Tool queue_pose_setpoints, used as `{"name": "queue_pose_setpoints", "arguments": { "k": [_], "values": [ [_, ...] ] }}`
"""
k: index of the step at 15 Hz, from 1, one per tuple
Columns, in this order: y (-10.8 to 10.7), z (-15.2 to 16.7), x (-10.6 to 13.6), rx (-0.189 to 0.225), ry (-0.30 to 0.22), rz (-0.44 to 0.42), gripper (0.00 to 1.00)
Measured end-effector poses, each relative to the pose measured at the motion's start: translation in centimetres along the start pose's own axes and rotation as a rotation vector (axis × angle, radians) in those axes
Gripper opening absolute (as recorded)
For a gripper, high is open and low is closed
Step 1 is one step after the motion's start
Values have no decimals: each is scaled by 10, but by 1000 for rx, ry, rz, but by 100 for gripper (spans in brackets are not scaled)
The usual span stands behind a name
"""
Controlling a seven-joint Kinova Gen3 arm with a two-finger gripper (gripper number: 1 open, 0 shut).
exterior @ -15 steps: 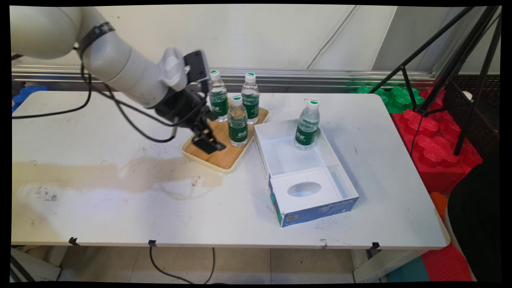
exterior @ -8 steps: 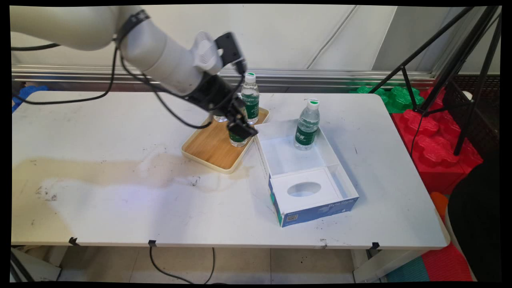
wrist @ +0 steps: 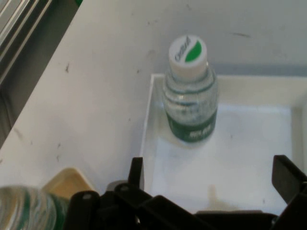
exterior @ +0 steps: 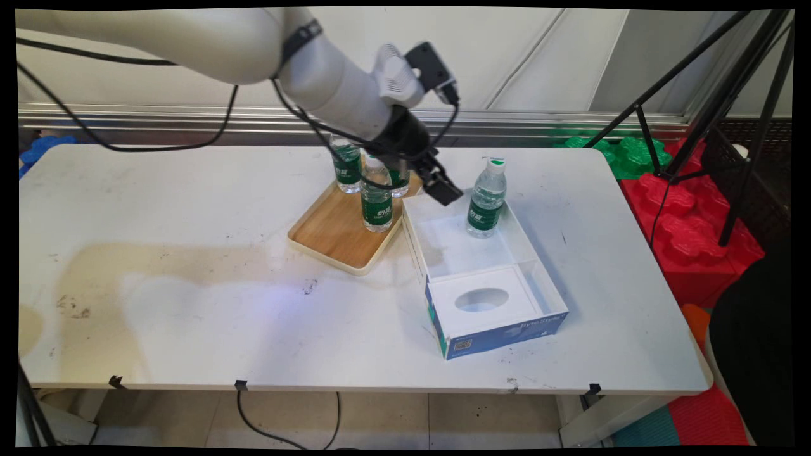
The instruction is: Pick up the green bottle from the white box
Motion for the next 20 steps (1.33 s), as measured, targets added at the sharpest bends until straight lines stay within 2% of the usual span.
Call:
{"name": "queue_pose_setpoints", "arguments": {
  "k": [9,15,20],
  "values": [
    [3,75,31,-5,16,-34,100],
    [4,112,37,-19,11,-39,100],
    [2,128,37,-11,5,-54,100]
  ]
}}
